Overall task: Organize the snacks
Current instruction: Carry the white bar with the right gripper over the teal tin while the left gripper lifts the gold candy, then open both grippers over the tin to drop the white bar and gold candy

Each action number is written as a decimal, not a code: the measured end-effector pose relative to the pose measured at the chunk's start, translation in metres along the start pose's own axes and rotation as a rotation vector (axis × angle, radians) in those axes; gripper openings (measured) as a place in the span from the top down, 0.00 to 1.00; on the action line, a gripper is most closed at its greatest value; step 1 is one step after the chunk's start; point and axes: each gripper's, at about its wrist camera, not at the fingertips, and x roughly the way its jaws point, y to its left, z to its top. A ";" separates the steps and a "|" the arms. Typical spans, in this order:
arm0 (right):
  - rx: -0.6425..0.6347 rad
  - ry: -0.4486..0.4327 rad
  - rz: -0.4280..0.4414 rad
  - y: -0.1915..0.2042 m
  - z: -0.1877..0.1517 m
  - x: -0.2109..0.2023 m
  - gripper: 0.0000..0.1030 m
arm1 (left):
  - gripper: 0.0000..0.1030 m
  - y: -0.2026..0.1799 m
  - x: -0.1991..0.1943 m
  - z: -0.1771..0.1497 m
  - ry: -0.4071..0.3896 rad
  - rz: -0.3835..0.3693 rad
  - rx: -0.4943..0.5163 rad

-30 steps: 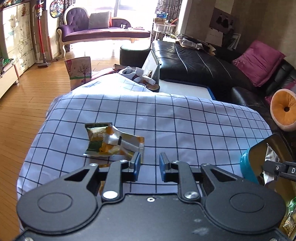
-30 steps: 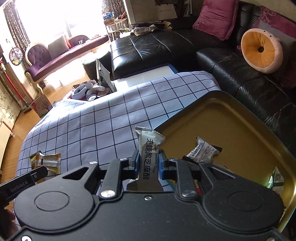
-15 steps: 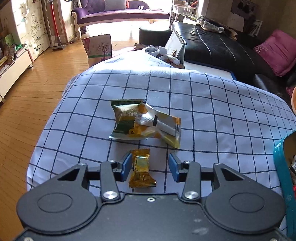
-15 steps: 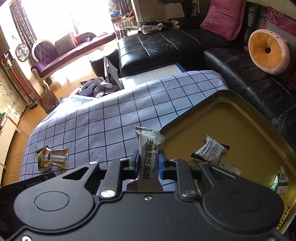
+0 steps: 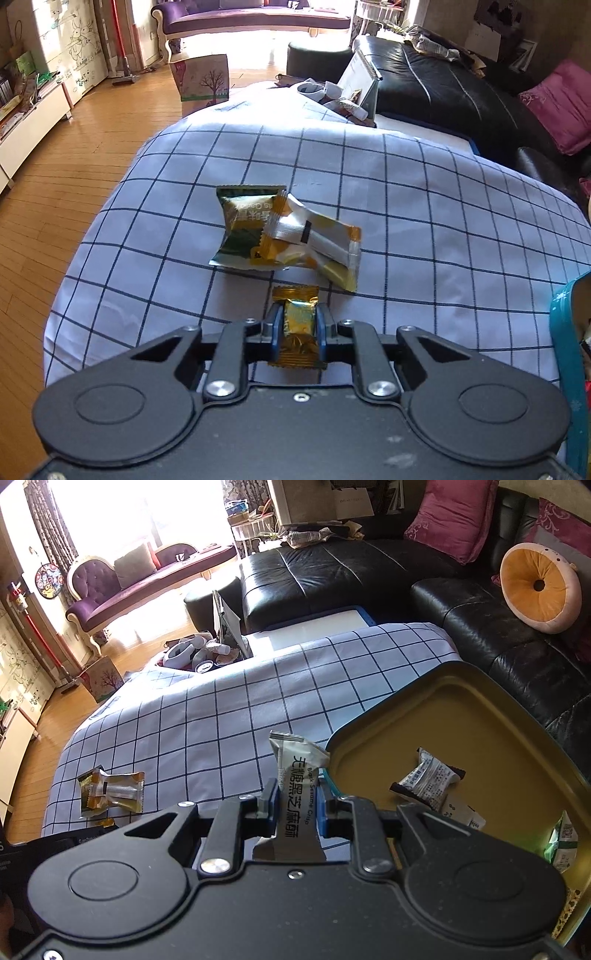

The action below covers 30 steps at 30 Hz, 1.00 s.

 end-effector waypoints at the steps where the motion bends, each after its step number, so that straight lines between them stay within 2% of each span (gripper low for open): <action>1: 0.006 -0.003 -0.001 -0.002 0.001 -0.001 0.72 | 0.83 -0.005 -0.005 0.000 -0.011 -0.012 0.006; 7: 0.071 -0.030 -0.031 -0.021 0.009 -0.012 0.72 | 0.83 -0.041 -0.031 -0.002 -0.070 -0.086 0.067; 16: 0.154 -0.044 -0.183 -0.061 0.016 -0.018 0.72 | 0.83 -0.115 -0.063 -0.018 -0.123 -0.203 0.210; 19: 0.174 -0.028 -0.207 -0.075 0.016 -0.016 0.72 | 0.83 -0.139 -0.070 -0.025 -0.129 -0.238 0.245; 25: 0.201 0.009 -0.251 -0.105 0.013 -0.012 0.72 | 0.83 -0.189 -0.074 -0.041 -0.117 -0.277 0.314; 30: 0.200 0.030 -0.265 -0.123 0.010 -0.011 0.73 | 0.83 -0.226 -0.069 -0.056 -0.102 -0.269 0.377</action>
